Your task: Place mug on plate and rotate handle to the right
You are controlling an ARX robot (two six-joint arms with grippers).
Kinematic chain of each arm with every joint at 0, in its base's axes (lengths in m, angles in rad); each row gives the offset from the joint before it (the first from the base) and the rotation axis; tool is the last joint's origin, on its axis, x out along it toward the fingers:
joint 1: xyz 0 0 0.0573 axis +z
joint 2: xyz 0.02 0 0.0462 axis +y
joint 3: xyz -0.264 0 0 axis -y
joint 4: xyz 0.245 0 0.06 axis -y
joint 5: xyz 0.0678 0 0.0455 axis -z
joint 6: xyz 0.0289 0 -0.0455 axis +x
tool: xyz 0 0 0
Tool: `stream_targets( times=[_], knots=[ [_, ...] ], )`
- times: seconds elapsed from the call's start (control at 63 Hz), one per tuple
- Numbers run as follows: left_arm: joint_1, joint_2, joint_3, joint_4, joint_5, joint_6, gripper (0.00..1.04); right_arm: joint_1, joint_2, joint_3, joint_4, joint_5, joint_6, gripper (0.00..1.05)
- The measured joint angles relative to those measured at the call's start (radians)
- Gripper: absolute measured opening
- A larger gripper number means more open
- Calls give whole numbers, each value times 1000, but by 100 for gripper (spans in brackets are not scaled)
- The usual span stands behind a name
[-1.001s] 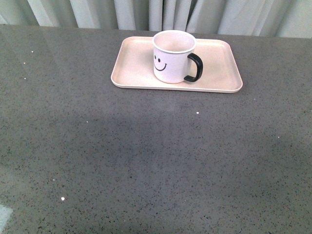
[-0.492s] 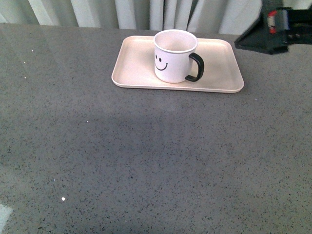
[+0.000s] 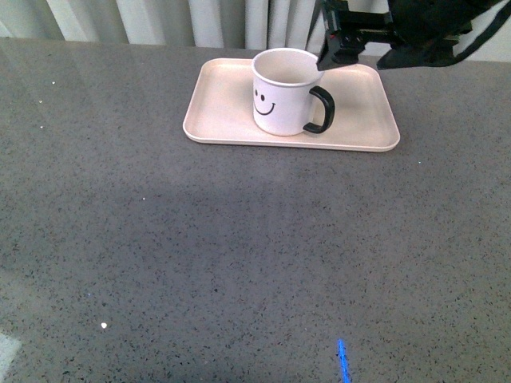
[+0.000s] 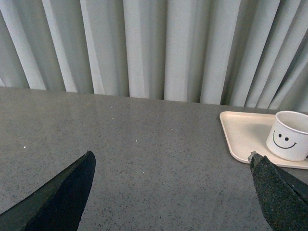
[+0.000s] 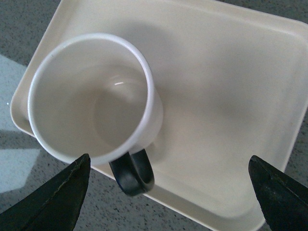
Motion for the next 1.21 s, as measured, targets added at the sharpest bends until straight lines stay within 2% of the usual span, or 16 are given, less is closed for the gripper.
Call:
stream_targets(
  times=[0.381, 0.651, 0.715, 0.778, 0.858, 1.064, 1.144, 1.207],
  knots=[
    [0, 0, 0, 0, 0, 0, 95, 34, 142, 233, -156, 37, 61, 95],
    [0, 0, 0, 0, 0, 0, 95, 51, 207, 305, -200, 56, 82, 88],
    [0, 0, 0, 0, 0, 0, 95, 55, 220, 320, -212, 59, 86, 82],
    [0, 0, 0, 0, 0, 0, 95, 59, 238, 349, -231, 65, 89, 68],
    [0, 0, 0, 0, 0, 0, 95, 60, 250, 370, -240, 70, 91, 58],
    [0, 0, 0, 0, 0, 0, 95, 62, 294, 452, -292, 77, 97, 12],
    [0, 0, 0, 0, 0, 0, 95, 62, 298, 465, -304, 76, 98, 1],
    [0, 0, 0, 0, 0, 0, 95, 62, 301, 477, -316, 77, 94, 2]
  ],
)
